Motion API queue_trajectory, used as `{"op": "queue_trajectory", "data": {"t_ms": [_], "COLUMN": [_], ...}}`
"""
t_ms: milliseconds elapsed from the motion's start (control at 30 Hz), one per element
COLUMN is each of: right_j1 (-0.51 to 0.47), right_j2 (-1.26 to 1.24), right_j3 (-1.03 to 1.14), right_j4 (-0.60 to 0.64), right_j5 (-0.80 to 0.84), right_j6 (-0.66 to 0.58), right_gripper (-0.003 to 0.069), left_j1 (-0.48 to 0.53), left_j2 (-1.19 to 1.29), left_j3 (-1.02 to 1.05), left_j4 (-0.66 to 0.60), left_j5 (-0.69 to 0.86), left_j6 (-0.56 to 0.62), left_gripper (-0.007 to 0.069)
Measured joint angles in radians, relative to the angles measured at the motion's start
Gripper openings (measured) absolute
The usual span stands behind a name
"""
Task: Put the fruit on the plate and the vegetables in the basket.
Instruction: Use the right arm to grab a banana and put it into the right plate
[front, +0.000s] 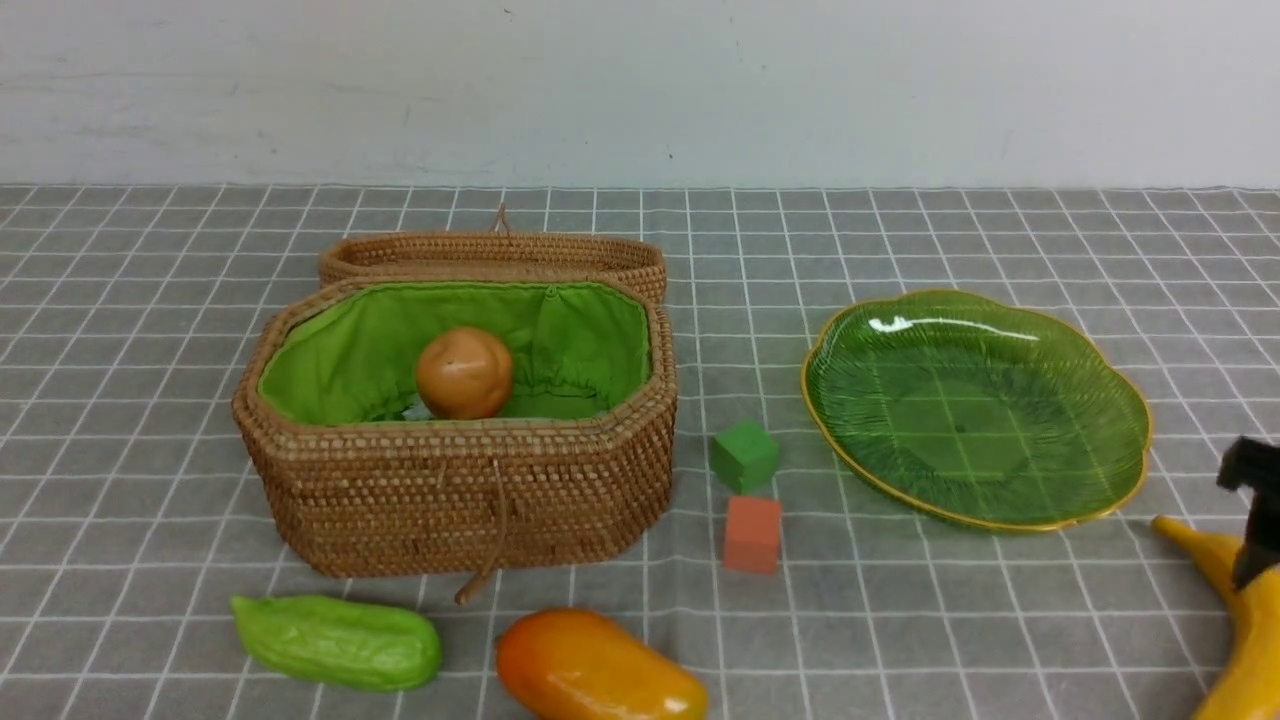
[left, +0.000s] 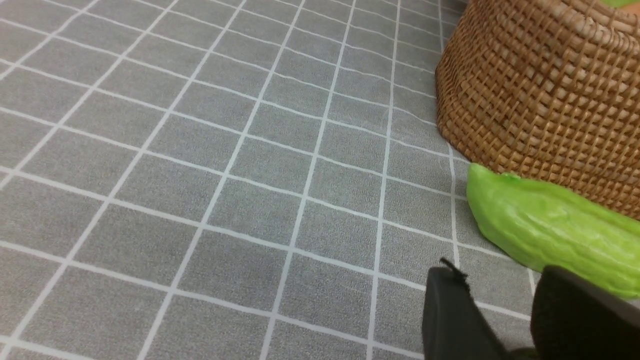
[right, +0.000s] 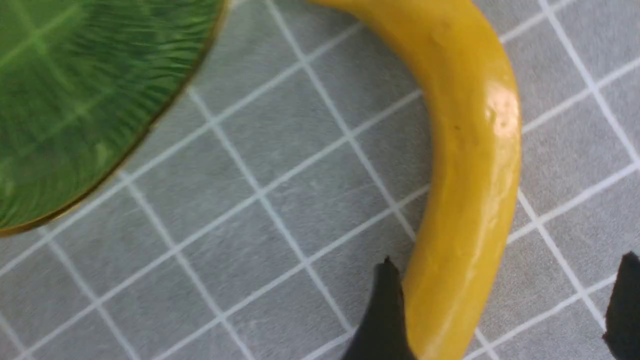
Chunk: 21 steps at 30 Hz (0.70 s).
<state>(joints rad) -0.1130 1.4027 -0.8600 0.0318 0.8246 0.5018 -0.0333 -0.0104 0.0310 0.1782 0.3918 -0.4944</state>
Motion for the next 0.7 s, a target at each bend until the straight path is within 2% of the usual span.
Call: {"op": "queue_trajectory", "data": {"t_ms": [167, 267, 367, 433, 500, 700], "right_j1": [-0.08, -0.095, -0.098, -0.104, -0.107, -0.136], "right_j2": [0.064, 0.137, 0.159, 0.164, 0.159, 0.049], "right_j3": [0.108, 0.168, 0.178, 0.178, 0.178, 0.157], "right_j4": [0.128, 0.24, 0.279, 0.295, 0.305, 0.344], "right_j5": [-0.148, -0.243, -0.253, -0.254, -0.258, -0.254], "right_j6": [-0.044, -0.154, -0.238, -0.311, -0.326, -0.338], "right_gripper": [0.0536, 0.0507, 0.046, 0.0347, 0.0308, 0.0317], "left_j1": [0.0, 0.0, 0.0, 0.0, 0.0, 0.0], "left_j2": [0.0, 0.0, 0.0, 0.0, 0.0, 0.0], "left_j3": [0.0, 0.0, 0.0, 0.0, 0.0, 0.0], "left_j4": [0.0, 0.0, 0.0, 0.0, 0.0, 0.0], "left_j5": [0.0, 0.0, 0.0, 0.0, 0.0, 0.0], "left_j6": [0.0, 0.0, 0.0, 0.0, 0.0, 0.0], "left_gripper": [0.0238, 0.0238, 0.0238, 0.0238, 0.0238, 0.0238]}}
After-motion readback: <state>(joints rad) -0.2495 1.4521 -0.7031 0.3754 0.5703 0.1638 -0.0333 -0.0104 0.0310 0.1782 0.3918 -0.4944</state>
